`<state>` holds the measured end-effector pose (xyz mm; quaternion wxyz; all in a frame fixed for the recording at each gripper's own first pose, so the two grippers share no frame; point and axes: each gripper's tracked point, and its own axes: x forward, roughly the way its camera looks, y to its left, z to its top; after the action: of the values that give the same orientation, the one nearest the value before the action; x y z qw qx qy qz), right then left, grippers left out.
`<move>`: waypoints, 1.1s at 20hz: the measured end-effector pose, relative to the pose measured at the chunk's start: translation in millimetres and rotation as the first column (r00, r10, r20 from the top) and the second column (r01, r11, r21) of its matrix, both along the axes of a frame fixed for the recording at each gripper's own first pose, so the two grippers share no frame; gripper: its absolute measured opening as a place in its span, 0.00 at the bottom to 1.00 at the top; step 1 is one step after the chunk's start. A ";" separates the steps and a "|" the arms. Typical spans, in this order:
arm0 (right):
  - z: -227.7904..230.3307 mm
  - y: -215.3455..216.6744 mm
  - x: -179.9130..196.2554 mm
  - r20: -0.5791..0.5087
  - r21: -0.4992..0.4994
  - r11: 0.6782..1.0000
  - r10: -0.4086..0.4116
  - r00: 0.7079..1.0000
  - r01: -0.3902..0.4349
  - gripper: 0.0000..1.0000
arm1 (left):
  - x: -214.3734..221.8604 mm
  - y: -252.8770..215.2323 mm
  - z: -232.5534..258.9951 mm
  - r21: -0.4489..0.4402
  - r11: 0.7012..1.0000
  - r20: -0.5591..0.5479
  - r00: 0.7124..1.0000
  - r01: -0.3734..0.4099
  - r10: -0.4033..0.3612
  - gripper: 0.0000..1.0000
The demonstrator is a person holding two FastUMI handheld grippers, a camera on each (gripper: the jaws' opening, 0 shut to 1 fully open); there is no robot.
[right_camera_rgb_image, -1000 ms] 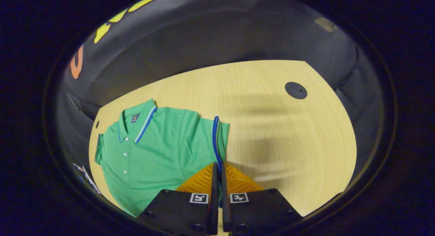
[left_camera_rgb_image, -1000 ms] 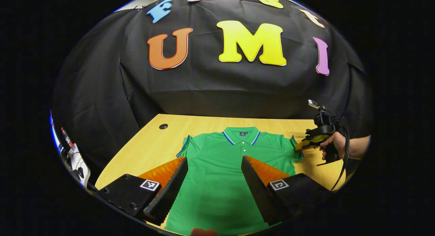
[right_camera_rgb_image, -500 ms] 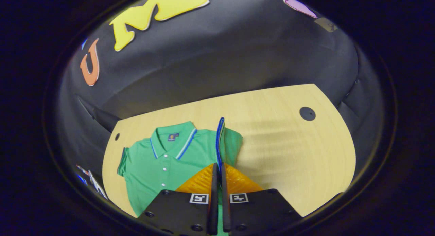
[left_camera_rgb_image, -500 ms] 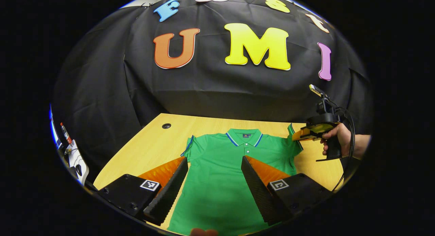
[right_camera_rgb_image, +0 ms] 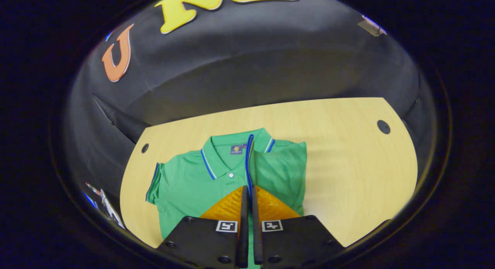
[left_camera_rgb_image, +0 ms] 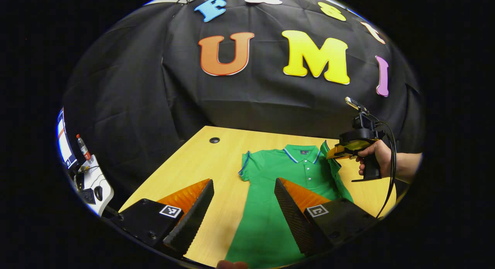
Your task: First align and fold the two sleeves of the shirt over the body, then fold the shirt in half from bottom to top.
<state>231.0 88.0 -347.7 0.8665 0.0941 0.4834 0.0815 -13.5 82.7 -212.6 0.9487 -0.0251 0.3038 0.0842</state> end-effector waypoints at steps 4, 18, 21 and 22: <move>-27.2 27.3 5.1 -0.017 -0.035 0.999 0.019 1.000 -0.019 0.08 | -10.5 23.2 -7.5 -0.010 0.999 -0.038 0.999 -0.033 0.033 1.00; 24.4 29.3 -36.6 0.046 0.011 1.000 0.007 0.999 -0.007 0.77 | 19.6 33.6 -11.1 -0.070 0.997 -0.029 0.999 0.021 -0.023 1.00; 71.1 2.7 -70.3 0.134 -0.023 0.999 0.040 0.990 -0.037 0.86 | 46.5 22.5 -12.9 -0.129 0.988 -0.018 0.996 0.084 -0.087 1.00; 88.0 -7.9 -81.8 0.169 -0.036 0.998 0.049 0.984 -0.044 0.87 | 54.2 16.9 -15.7 -0.159 0.981 -0.024 0.993 0.110 -0.115 1.00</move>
<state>149.2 80.1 -259.6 0.9037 0.0617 0.4112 0.1018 40.7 99.6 -228.3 0.9419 -0.0813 0.3259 0.0068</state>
